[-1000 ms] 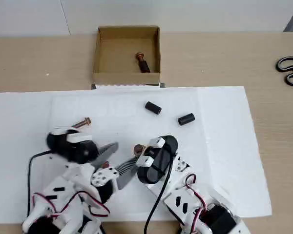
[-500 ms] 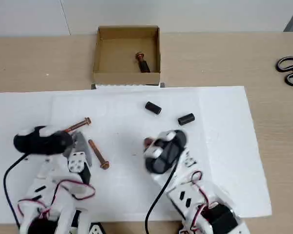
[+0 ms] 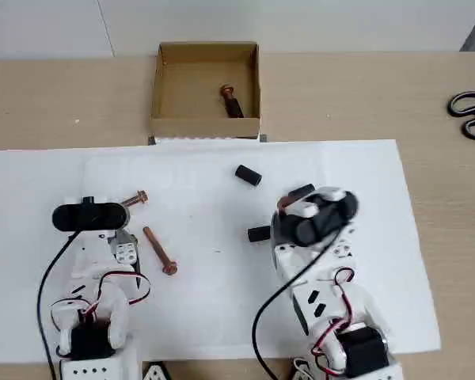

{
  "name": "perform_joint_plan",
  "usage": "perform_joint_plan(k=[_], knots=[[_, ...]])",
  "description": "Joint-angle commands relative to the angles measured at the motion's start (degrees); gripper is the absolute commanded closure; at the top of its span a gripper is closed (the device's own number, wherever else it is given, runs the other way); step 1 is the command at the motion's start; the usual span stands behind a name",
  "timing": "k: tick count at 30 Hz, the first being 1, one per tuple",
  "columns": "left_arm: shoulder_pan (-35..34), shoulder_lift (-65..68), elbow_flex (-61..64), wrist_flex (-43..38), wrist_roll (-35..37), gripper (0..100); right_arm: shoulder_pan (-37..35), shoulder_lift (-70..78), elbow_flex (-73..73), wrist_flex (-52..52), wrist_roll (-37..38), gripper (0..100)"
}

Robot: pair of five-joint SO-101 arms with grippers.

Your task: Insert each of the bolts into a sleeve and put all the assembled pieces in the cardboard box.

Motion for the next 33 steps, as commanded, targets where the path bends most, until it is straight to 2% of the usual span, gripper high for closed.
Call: perform_joint_plan(k=[1, 6, 9, 17, 22, 33], knots=[[1.58, -0.53, -0.13, -1.49, -0.44, 99, 2.59, 6.02, -7.21, -4.09, -1.58, 99.5], [4.48, -0.53, -0.13, -1.49, -0.44, 99, 7.43, 27.38, -17.05, -12.0, -1.67, 99.5], [7.03, -0.53, -0.13, -1.49, -0.44, 99, 7.52, 40.48, -24.53, -15.96, -1.67, 99.5], [7.12, -0.53, -0.13, -1.32, -0.18, 99, 7.43, 69.41, -44.4, -23.43, -1.32, 99.5], [4.84, -0.53, -0.13, -1.32, -0.18, 99, 7.16, 85.32, -58.46, -25.19, -1.32, 99.5], [5.01, -0.53, -0.13, -1.32, -0.26, 99, 6.46, 118.99, -94.51, -26.33, -1.32, 99.5]])
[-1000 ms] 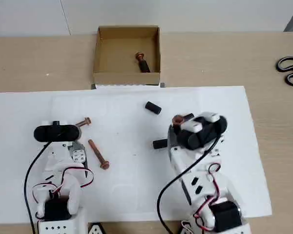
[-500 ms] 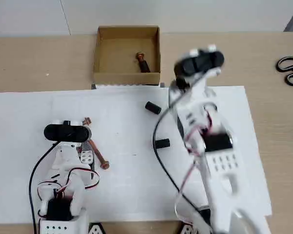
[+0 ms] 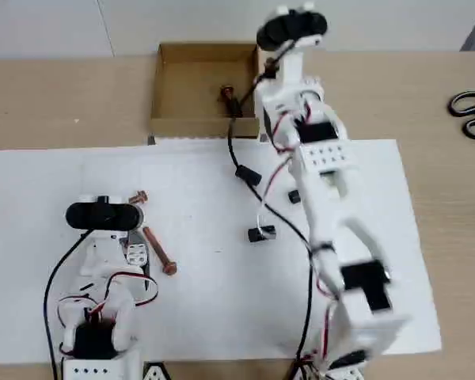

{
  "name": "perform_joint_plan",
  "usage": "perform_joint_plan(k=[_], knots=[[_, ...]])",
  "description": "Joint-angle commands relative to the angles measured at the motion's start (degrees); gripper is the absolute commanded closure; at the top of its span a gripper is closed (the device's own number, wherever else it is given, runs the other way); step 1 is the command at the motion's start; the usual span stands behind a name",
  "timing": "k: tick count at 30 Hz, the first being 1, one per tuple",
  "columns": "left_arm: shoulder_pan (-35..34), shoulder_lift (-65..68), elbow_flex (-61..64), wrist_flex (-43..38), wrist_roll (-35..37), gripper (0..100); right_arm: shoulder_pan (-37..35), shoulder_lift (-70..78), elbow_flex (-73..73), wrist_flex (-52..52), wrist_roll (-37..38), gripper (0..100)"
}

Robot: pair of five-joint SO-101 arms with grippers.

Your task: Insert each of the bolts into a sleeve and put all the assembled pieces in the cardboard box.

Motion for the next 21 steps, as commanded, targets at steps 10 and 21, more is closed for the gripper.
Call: perform_joint_plan(k=[10, 21], knots=[[-0.09, -0.53, -0.22, -1.32, -0.26, 99, -1.54, 28.53, -38.07, -1.19, 3.16, 99.5], [0.0, -0.53, -0.22, -1.32, -0.35, 99, -3.74, 38.9, -46.07, 1.8, 4.48, 97.4]])
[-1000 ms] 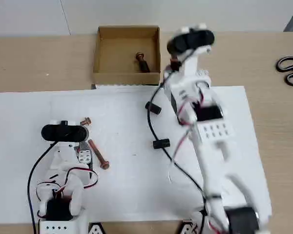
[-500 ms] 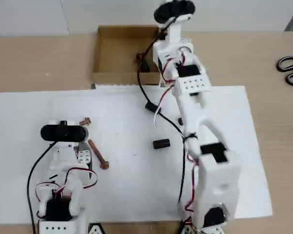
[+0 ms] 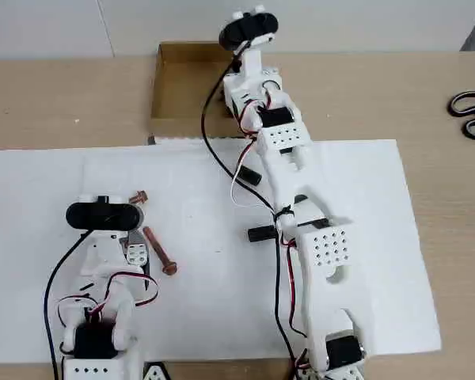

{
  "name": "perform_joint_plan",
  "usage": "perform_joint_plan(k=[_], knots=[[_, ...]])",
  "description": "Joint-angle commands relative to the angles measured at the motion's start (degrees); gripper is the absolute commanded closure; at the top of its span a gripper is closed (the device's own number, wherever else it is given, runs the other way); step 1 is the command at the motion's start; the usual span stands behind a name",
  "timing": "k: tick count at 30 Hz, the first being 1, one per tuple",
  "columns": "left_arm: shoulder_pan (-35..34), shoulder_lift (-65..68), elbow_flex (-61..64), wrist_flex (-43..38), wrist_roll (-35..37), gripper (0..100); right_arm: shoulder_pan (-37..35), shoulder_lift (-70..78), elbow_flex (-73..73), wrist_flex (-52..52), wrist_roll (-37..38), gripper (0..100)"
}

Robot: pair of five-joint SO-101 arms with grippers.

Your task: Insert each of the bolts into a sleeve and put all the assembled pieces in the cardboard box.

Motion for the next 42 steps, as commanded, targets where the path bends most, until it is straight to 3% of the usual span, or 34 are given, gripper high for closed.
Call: perform_joint_plan(k=[1, 6, 13, 21, 31, 42], knots=[[0.0, -0.53, -0.22, -1.32, -0.35, 99, -0.48, -1.1, -4.4, 3.21, 2.55, 95.0], [-0.09, -0.53, -0.22, -1.32, -0.35, 99, -0.48, -1.27, -4.4, 9.45, 3.25, 80.4], [-0.09, -0.53, -0.22, -1.32, -0.35, 99, -0.48, -1.36, -9.76, 17.54, 3.08, 80.0], [-0.18, -0.53, -0.22, -1.32, -0.35, 99, -1.1, -1.01, -29.8, 44.97, 2.9, 80.0], [-0.18, -0.53, -0.22, -1.32, -0.35, 99, -1.71, -1.27, -43.43, 70.46, 2.9, 80.0], [-0.26, -0.53, -0.22, -1.32, -0.18, 99, -6.37, -5.76, -37.19, 73.36, 3.25, 80.1]])
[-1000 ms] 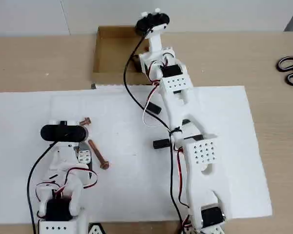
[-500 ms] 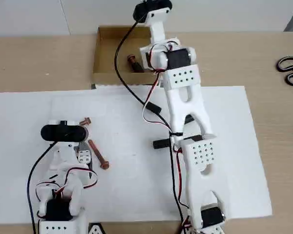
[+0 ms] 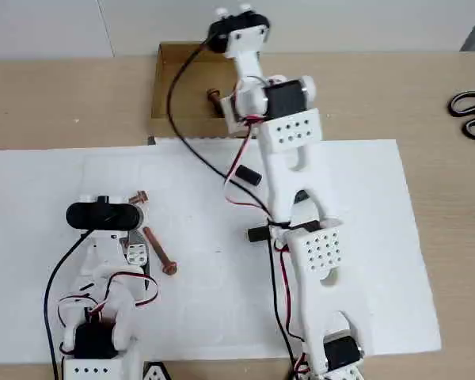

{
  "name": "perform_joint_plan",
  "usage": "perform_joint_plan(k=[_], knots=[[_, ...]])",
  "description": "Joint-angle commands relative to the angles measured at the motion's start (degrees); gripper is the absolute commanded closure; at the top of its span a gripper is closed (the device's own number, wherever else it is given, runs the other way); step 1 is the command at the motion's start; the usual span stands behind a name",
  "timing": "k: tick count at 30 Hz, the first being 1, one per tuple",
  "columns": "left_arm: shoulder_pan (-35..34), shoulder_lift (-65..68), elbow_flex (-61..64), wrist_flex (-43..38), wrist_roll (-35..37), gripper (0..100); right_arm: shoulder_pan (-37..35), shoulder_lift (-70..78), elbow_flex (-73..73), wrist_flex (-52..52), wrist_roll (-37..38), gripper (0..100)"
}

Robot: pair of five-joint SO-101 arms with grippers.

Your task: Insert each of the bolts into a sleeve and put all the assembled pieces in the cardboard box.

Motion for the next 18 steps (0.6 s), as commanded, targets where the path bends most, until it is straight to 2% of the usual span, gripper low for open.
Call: perform_joint_plan(k=[1, 8, 12, 18], knots=[[-0.26, -0.53, -0.22, -1.32, -0.18, 99, -2.07, -6.81, 6.86, 0.66, 0.53, 80.1], [-0.35, -0.53, -0.22, -1.32, -0.18, 99, -3.21, -19.38, 33.49, 0.04, 5.63, 80.0], [-0.35, -0.53, -0.22, -1.14, -0.18, 99, -2.59, -20.0, 37.19, 0.13, 10.11, 80.0], [-0.35, -0.53, -0.22, -1.14, -0.18, 99, -1.54, -18.07, 37.27, -0.31, 21.1, 80.0]])
